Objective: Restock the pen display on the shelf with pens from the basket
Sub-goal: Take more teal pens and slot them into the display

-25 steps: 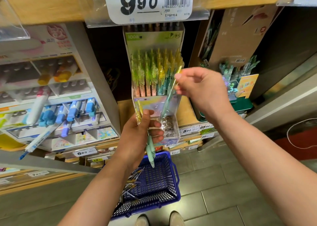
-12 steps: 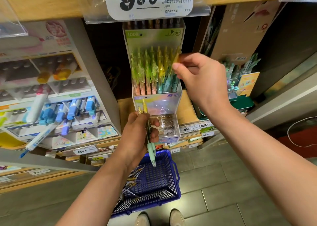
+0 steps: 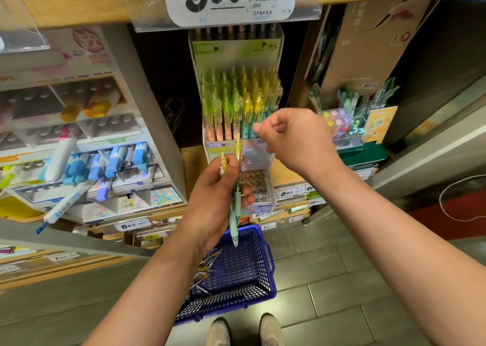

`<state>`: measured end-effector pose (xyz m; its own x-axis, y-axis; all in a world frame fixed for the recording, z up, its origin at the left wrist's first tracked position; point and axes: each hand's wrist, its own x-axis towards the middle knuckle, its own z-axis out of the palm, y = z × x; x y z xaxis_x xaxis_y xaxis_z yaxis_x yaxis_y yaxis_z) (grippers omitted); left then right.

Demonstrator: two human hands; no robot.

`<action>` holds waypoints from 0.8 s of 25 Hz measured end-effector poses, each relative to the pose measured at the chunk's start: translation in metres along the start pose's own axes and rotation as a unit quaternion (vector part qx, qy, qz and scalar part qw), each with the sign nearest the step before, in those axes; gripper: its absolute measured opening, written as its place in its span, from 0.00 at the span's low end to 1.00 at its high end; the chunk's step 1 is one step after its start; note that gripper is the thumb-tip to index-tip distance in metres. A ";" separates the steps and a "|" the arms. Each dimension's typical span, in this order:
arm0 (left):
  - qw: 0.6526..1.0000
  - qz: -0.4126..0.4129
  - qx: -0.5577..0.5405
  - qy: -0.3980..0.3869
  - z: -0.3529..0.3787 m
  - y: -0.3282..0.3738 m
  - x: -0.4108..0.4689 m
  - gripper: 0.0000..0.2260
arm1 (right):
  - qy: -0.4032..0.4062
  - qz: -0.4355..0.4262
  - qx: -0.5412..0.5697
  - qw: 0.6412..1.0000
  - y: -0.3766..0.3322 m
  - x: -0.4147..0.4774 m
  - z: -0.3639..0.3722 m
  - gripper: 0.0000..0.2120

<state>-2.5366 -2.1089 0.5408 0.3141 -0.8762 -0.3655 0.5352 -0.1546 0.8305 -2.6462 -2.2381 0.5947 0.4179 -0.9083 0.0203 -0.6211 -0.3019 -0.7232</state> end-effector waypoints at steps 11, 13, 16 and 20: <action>0.999 -0.032 0.012 -0.017 0.008 0.005 -0.005 0.15 | -0.175 0.164 0.358 0.902 0.013 -0.029 0.003 0.01; 0.999 -0.039 0.007 -0.001 0.010 0.006 -0.005 0.15 | -0.146 0.144 0.383 0.901 0.011 -0.021 -0.012 0.03; 0.997 -0.056 0.039 0.026 0.010 0.005 -0.003 0.17 | 0.004 0.067 0.365 0.929 0.003 -0.004 -0.036 0.02; 0.995 -0.089 0.023 0.035 0.005 0.003 0.001 0.20 | 0.148 -0.011 0.274 0.950 -0.005 0.012 -0.045 0.03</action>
<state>-2.5385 -2.1129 0.5452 0.2723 -0.7990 -0.5362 0.5509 -0.3274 0.7677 -2.6676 -2.2603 0.6297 0.1718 -0.9697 0.1739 -0.1417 -0.1990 -0.9697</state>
